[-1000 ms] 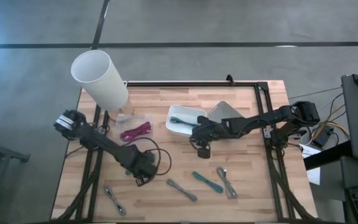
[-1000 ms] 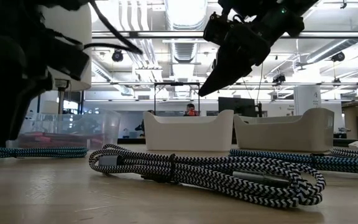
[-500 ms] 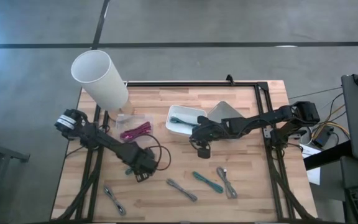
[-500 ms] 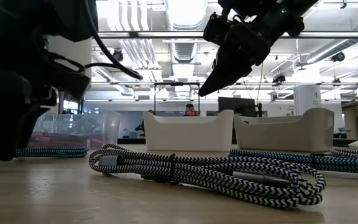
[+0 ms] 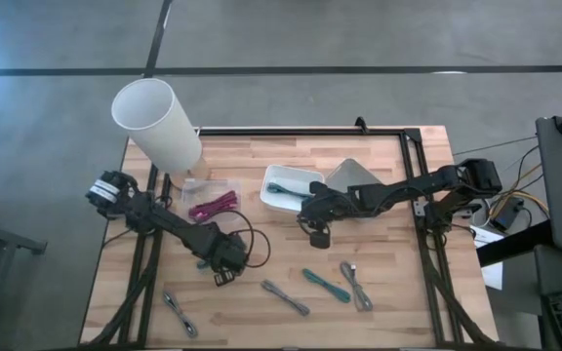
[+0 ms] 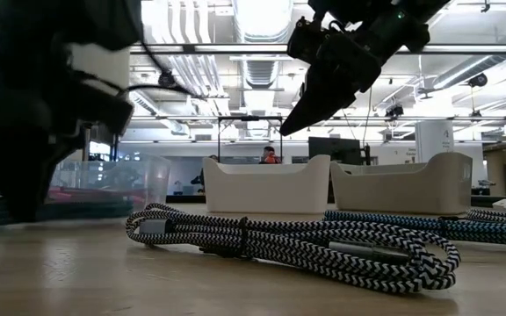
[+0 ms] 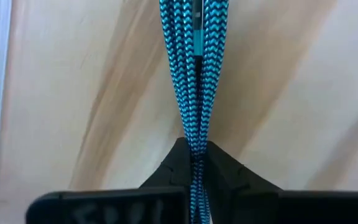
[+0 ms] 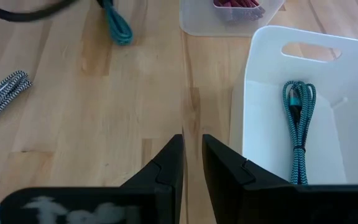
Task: Pick & Place USB Port
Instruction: Put the left blue patterned charger cable into the white bin
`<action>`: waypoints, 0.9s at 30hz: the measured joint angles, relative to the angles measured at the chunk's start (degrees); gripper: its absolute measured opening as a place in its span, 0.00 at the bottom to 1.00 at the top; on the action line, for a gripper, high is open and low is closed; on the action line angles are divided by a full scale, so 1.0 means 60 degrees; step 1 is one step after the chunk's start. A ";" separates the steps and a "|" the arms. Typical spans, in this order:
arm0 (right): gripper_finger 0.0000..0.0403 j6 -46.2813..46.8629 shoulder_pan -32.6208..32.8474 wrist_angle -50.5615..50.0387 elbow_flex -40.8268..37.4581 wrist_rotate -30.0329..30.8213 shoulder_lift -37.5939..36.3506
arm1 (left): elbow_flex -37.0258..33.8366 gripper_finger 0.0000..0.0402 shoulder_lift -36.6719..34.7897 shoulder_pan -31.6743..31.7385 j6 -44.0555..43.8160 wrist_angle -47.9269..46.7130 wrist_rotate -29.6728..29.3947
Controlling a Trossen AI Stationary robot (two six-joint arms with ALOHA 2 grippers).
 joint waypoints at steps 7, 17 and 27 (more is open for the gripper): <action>0.13 0.0021 0.0000 -0.0050 0.0000 0.0000 0.0000 | 0.1486 0.05 0.0000 -0.0044 0.0270 -0.0021 -0.0564; 0.13 0.0620 0.0778 -0.2139 0.0000 -0.0499 -0.0358 | 0.4216 0.07 -0.0011 0.0408 0.2455 -0.1743 -0.3079; 0.13 0.1696 0.1937 -0.2787 -0.0011 -0.0616 -0.0412 | 0.5739 0.06 0.1376 0.2507 0.6894 -0.1836 -0.2800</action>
